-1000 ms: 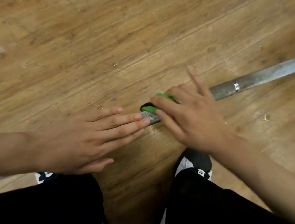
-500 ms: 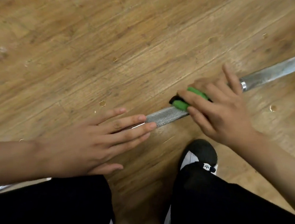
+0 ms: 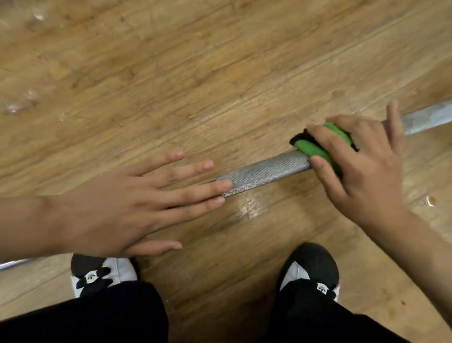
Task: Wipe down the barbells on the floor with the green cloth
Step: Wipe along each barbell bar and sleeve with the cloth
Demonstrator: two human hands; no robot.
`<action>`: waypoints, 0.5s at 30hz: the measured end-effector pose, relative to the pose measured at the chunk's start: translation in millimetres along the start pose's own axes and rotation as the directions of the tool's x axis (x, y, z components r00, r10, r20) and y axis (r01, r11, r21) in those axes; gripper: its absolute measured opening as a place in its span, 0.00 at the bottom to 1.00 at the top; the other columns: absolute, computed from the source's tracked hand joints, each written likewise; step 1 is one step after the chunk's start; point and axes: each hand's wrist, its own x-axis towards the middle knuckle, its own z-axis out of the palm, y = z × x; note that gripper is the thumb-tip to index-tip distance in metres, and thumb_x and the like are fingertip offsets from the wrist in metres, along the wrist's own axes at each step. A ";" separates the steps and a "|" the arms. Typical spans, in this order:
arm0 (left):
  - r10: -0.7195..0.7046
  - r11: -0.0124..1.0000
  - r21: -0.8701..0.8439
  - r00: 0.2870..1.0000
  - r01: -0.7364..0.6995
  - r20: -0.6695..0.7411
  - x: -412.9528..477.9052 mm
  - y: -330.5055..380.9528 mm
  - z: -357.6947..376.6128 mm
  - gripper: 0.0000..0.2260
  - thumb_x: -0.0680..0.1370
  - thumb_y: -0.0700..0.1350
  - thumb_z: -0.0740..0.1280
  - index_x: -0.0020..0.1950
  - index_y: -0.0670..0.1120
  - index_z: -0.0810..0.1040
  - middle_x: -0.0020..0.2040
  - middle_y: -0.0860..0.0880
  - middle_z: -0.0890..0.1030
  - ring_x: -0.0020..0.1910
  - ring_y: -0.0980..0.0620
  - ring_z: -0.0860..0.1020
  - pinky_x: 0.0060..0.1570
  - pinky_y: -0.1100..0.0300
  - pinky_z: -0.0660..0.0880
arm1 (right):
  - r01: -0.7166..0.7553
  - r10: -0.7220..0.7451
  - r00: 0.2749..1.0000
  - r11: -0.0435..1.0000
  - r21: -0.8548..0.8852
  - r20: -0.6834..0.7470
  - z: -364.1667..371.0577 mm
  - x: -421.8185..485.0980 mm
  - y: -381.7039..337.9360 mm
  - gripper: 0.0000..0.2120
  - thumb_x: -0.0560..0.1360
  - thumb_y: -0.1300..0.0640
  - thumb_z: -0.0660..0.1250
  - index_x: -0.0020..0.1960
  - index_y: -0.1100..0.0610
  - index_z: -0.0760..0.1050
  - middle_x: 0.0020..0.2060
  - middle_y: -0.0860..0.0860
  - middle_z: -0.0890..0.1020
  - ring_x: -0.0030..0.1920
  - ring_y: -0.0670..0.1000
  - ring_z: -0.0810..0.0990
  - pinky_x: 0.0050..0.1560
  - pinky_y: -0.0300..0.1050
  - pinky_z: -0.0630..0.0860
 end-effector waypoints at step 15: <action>-0.303 0.943 0.119 0.950 0.311 -0.077 8.7 -8.1 -7.2 0.35 0.82 0.56 0.58 0.83 0.36 0.58 0.84 0.39 0.57 0.84 0.41 0.54 0.83 0.42 0.46 | -0.291 0.322 0.914 0.945 0.151 -0.248 28.6 63.3 29.2 0.15 0.86 0.53 0.58 0.59 0.58 0.82 0.58 0.59 0.81 0.65 0.60 0.78 0.76 0.71 0.57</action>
